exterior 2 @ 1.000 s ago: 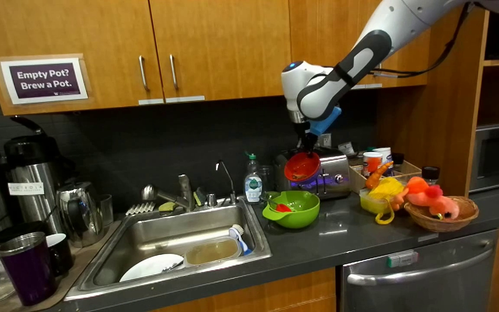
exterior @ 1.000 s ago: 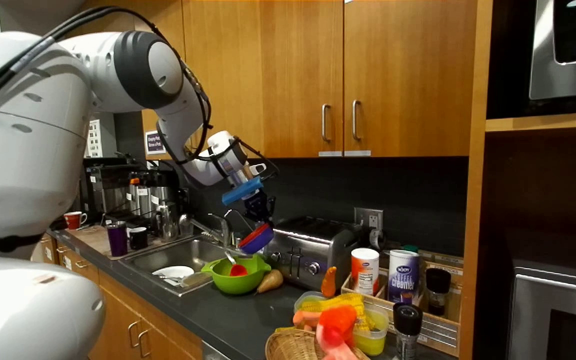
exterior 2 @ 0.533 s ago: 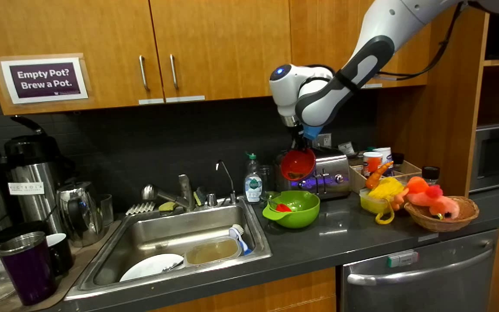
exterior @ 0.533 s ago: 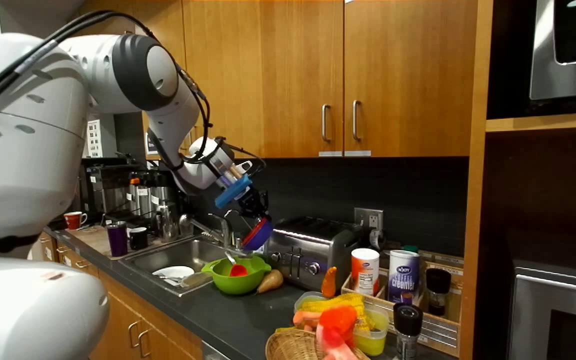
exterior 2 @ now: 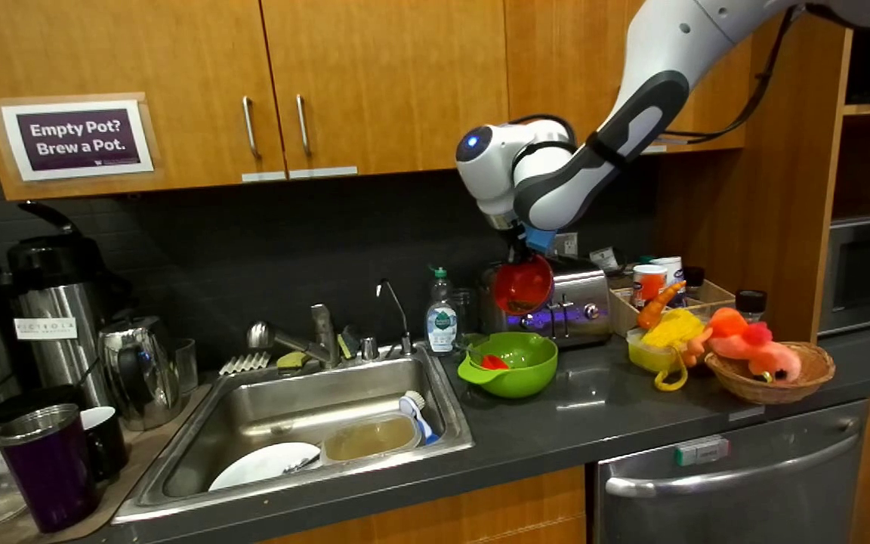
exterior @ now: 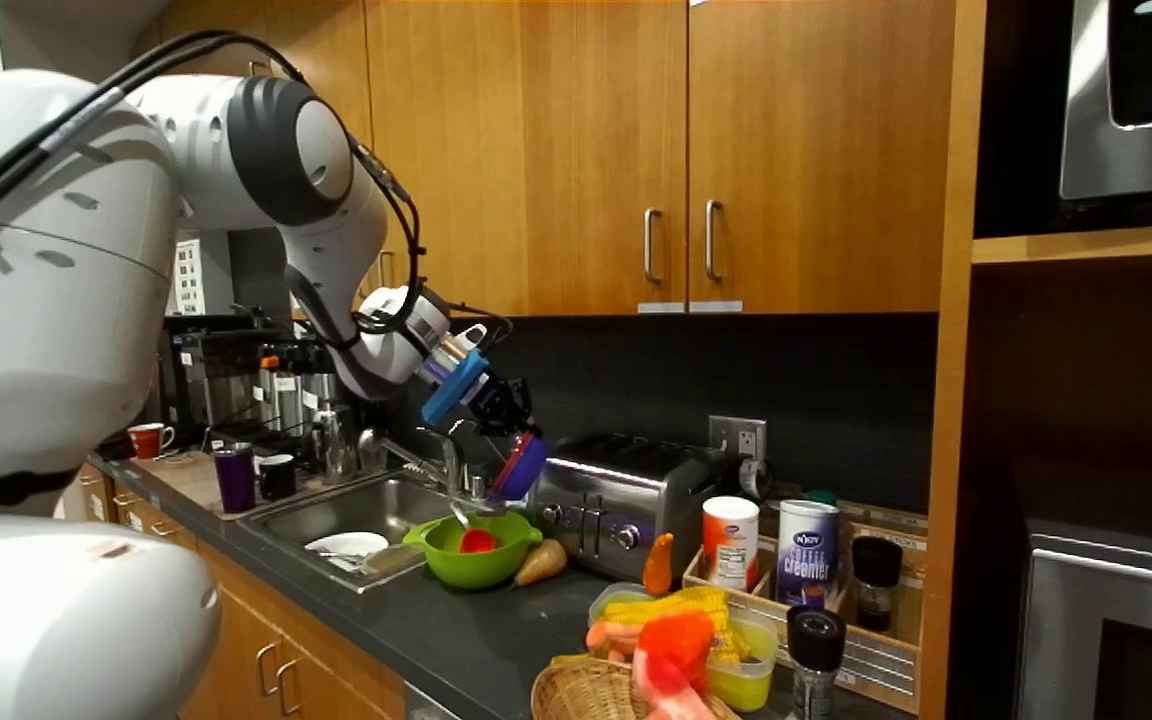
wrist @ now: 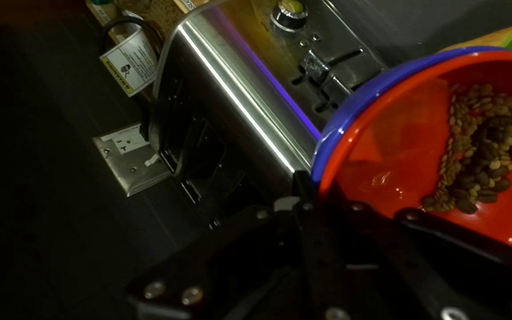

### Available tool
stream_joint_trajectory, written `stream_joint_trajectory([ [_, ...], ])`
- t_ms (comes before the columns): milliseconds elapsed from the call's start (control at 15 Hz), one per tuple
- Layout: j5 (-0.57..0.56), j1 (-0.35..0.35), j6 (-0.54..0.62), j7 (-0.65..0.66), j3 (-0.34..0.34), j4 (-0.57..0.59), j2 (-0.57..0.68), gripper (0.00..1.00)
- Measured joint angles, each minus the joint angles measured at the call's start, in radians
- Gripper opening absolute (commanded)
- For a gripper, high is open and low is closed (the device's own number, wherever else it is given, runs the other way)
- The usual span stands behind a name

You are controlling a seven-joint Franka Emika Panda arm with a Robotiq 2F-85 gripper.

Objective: Pour the contents from the right bowls into the green bowl

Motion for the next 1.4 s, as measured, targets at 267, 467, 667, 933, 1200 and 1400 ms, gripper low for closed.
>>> stream_joint_trajectory([
  [267, -0.060, 0.003, -0.051, 0.022, 0.024, 0.000, 0.018, 0.02],
  [467, -0.101, 0.009, -0.082, 0.030, 0.040, 0.000, 0.033, 0.02],
  [667, -0.148, 0.017, -0.113, 0.043, 0.053, 0.000, 0.045, 0.02],
  [933, -0.224, 0.028, -0.162, 0.056, 0.066, 0.000, 0.058, 0.02],
  [1200, -0.291, 0.037, -0.208, 0.065, 0.082, 0.000, 0.067, 0.02],
  [1400, -0.329, 0.038, -0.240, 0.066, 0.098, 0.000, 0.074, 0.02],
])
